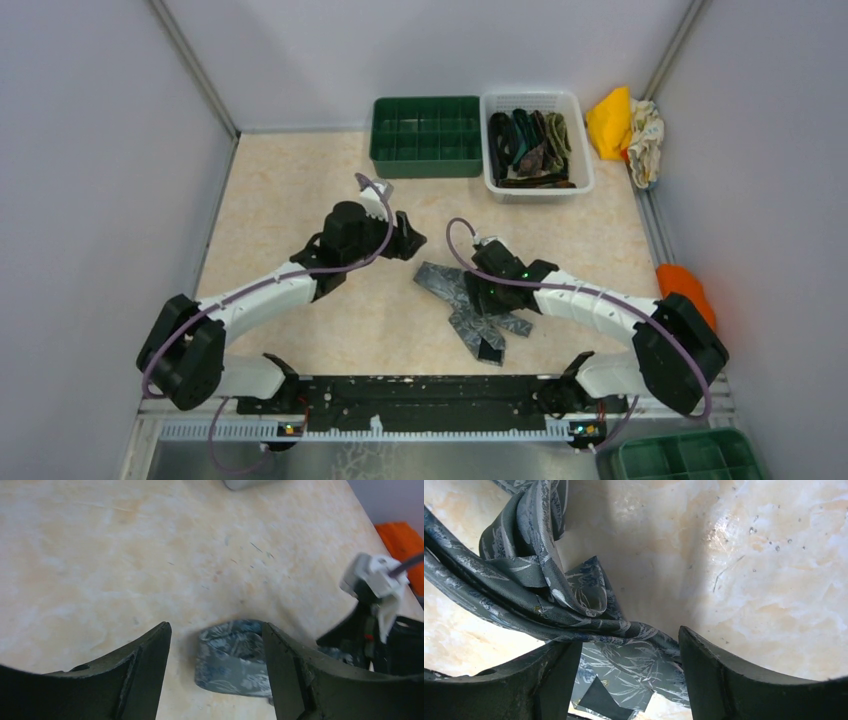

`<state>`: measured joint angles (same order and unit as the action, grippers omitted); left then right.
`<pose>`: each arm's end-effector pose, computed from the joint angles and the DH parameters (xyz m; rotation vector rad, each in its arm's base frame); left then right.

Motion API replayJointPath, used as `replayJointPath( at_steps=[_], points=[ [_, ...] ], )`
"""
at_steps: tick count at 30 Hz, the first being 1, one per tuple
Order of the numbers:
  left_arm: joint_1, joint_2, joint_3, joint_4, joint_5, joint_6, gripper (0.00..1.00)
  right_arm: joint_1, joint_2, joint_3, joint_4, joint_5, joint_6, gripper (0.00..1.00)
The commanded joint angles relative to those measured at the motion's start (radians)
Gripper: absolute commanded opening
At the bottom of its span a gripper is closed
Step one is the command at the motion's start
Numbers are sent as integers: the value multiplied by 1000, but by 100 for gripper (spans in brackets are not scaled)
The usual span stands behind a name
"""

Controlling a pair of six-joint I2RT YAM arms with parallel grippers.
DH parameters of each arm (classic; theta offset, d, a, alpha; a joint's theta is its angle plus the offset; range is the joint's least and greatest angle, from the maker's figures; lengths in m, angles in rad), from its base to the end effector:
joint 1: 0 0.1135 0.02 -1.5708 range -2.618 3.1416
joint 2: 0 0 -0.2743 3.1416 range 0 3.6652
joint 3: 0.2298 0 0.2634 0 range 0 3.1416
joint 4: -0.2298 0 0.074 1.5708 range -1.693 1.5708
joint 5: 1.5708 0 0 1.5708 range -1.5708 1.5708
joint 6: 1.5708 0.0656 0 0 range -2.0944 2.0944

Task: Roll the ties
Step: Place the tie at the center of the board.

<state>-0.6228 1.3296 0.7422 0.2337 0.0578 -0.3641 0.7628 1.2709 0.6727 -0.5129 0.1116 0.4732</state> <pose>0.2675 -0.1968 0.2393 0.2965 1.9685 -0.7076 0.1832 0.1650 0.1560 -0.3538 2.6702 0.2425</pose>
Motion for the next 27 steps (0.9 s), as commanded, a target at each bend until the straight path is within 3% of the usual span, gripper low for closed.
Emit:
replayJointPath(
  at_steps=[1,8,18,23,27],
  points=[
    [-46,7,-39,55,184,34,75,-5,19,5,77,21,-13,70],
    [-100,69,-84,135,253,-69,82,-8,54,6,116,8,-30,71],
    [-214,158,-84,102,159,-72,86,-28,52,-6,132,-1,-41,71],
    [-218,250,-55,72,50,-52,85,-29,41,-7,140,-9,-43,71],
    [-218,302,0,-5,-128,-49,80,-30,39,0,129,4,-44,71]
  ],
)
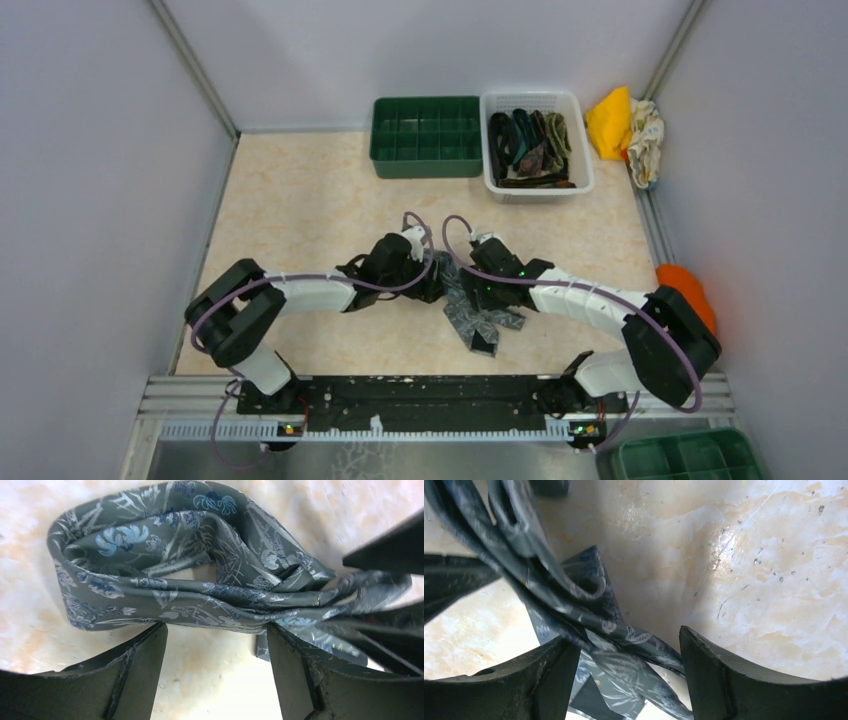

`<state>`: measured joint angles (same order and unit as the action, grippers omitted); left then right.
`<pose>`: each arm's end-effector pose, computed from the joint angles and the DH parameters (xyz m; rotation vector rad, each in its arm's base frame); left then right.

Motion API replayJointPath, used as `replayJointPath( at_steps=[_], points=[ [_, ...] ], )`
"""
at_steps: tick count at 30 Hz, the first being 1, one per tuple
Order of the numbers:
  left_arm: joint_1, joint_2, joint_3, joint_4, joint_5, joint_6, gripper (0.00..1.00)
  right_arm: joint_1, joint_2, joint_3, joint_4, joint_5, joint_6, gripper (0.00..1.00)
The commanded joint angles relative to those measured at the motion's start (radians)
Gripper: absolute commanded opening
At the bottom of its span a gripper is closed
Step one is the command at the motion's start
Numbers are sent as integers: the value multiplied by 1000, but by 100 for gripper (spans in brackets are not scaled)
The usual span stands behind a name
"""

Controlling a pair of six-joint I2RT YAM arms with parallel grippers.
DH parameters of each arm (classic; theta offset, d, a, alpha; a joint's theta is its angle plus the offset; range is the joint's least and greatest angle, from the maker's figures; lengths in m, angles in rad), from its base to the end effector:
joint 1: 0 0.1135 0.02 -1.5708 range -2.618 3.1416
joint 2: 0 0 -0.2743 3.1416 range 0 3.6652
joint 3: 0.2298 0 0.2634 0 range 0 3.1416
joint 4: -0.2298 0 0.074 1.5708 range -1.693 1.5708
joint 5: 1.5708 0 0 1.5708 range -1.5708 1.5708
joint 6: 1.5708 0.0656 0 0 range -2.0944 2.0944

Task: Roll the ties
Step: Flatten out the tie at the center of the board.

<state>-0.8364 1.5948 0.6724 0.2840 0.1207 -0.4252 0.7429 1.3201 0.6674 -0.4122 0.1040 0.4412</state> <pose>0.2227 -0.2584 0.1366 0.5454 2.2679 -0.8057 0.1958 0.1706 0.1493 -0.3633 2.6277 0.2681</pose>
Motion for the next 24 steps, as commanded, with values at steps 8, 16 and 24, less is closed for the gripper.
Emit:
replayJointPath(
  at_steps=[8,16,24],
  points=[
    [-3,173,187,-257,-451,-28,61,-11,-36,15,-2,62,-13,75],
    [-3,161,168,-382,-555,-100,61,-12,-74,-32,85,-37,18,77],
    [-4,-49,159,-298,-473,-73,66,-29,-219,-67,97,65,18,80]
  ],
)
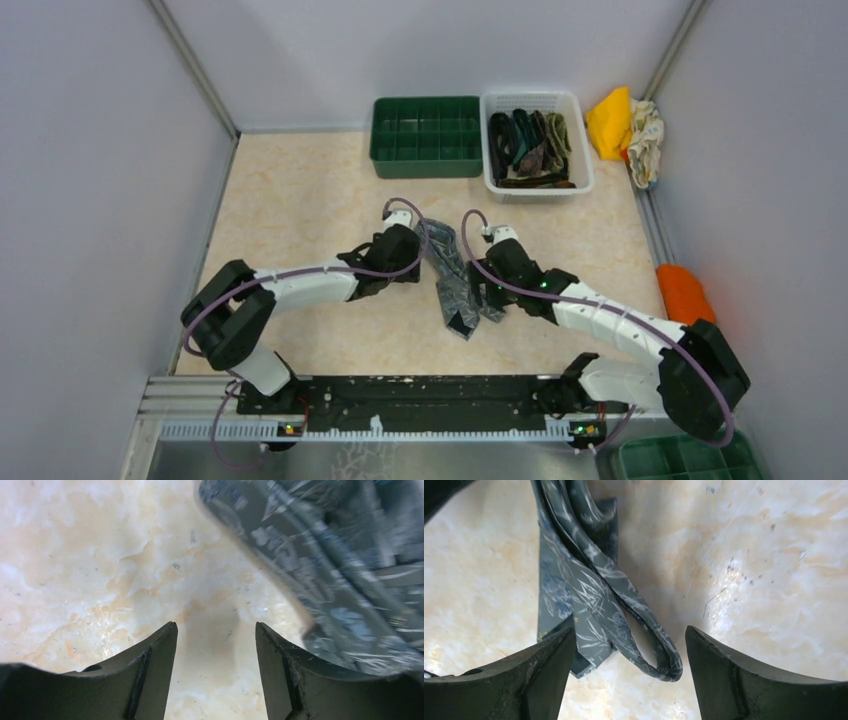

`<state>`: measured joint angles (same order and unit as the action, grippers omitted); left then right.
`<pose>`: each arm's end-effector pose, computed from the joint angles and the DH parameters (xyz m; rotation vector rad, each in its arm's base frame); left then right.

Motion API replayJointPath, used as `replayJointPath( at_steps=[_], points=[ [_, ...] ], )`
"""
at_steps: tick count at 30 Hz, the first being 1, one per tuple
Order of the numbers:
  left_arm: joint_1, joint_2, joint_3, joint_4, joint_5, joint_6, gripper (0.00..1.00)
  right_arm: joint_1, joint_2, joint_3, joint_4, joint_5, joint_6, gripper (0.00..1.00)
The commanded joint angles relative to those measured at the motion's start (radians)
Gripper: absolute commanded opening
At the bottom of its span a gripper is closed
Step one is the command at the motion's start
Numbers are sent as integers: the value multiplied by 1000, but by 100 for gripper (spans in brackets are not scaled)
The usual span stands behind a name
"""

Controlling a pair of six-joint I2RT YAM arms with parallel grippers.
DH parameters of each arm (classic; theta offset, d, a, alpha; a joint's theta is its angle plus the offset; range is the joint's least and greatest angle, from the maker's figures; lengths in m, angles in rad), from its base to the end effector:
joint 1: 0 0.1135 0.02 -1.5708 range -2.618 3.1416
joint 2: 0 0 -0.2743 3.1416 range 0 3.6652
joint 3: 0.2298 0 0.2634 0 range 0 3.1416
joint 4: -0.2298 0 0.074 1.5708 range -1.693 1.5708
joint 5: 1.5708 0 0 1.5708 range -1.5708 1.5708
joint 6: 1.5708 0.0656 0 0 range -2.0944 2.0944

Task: Roll the ties
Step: Flatten out the tie at the center of the board.

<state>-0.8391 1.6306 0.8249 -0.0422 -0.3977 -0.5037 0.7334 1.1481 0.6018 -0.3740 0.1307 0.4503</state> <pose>0.2503 -0.2407 0.1430 0.2143 2.3314 -0.1807 0.1855 0.1556 0.1710 -0.2994 2.4937 0.3360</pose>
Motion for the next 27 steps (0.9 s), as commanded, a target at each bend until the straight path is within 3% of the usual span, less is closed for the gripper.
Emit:
replayJointPath(
  at_steps=[1,7,11,13,17,22,27],
  points=[
    [-1,-84,19,57,59,11,67,-20,-34,-7,63,37,5,80],
    [-1,26,160,-9,88,14,67,-21,62,-60,142,4,-4,79],
    [-1,21,144,-5,80,13,68,-22,79,-83,166,-21,-3,72],
    [0,13,127,1,70,14,68,-22,79,-90,171,-30,-7,55],
    [0,2,123,-17,53,16,68,-22,58,-85,156,-48,-12,2],
    [2,-39,140,-79,-20,5,68,-22,-40,-43,95,-56,-15,0],
    [38,-143,144,-174,-117,-67,69,-4,-144,28,86,-204,-5,0]
  ],
)
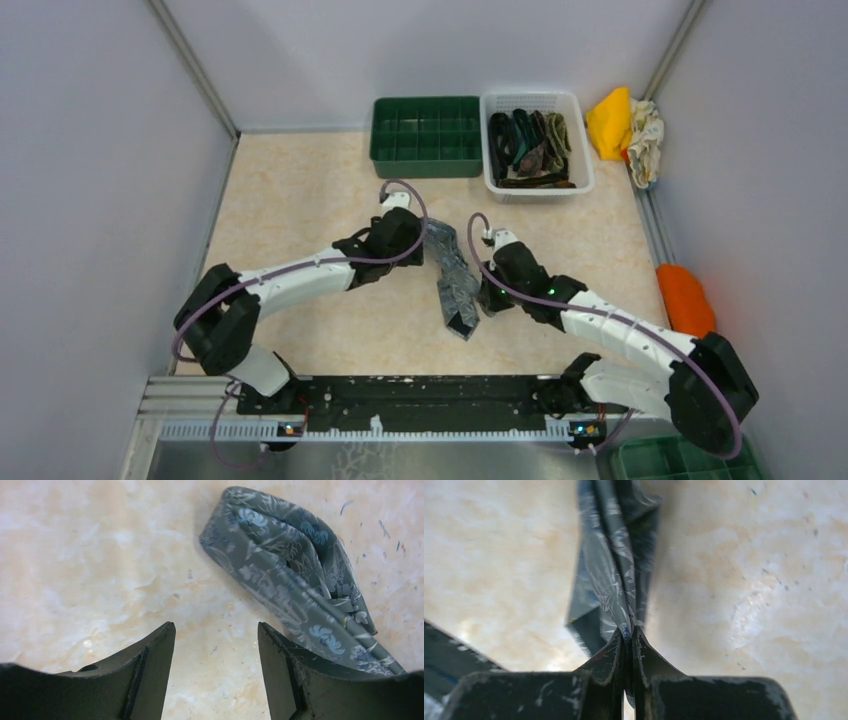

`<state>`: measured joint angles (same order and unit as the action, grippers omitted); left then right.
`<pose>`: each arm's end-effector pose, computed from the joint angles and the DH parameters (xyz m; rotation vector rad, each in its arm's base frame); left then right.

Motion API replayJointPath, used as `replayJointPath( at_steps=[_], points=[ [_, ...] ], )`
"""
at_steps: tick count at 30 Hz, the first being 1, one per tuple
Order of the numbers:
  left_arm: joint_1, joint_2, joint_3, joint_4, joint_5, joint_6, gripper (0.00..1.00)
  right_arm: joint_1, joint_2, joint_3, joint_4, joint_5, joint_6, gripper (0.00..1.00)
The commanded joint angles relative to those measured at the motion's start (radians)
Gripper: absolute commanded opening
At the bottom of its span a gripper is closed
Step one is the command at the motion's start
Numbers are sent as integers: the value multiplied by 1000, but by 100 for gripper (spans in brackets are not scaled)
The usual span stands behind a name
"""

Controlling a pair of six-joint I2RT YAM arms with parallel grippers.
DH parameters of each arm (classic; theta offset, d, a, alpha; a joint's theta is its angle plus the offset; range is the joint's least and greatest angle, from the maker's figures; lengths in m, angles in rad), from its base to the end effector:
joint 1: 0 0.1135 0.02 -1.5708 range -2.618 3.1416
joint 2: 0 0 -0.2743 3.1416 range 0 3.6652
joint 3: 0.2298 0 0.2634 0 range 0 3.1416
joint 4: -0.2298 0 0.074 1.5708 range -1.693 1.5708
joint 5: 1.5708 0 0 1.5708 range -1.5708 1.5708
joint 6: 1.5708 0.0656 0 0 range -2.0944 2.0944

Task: Roll the ties
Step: Flatten out the tie at the center of the board.

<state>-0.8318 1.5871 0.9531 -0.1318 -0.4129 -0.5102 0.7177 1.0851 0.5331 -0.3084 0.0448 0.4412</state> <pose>0.2642 -0.2508 0.1912 0.1629 2.2629 -0.2275 0.1773 0.1509 0.1669 -0.3220 2.4643 0.4582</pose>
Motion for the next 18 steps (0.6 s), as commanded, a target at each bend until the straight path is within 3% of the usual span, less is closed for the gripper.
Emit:
replayJointPath(
  at_steps=[1,14,17,18],
  points=[
    [43,-125,6,-97,-117,-78,69,19,-70,112,20,-150,4,0],
    [168,-406,-118,-155,-250,-137,70,252,446,317,301,-371,-6,0],
    [177,-448,-144,-139,-269,-122,71,259,487,344,339,-377,-31,29],
    [179,-456,-152,-131,-267,-116,71,259,480,346,326,-351,-40,52]
  ],
)
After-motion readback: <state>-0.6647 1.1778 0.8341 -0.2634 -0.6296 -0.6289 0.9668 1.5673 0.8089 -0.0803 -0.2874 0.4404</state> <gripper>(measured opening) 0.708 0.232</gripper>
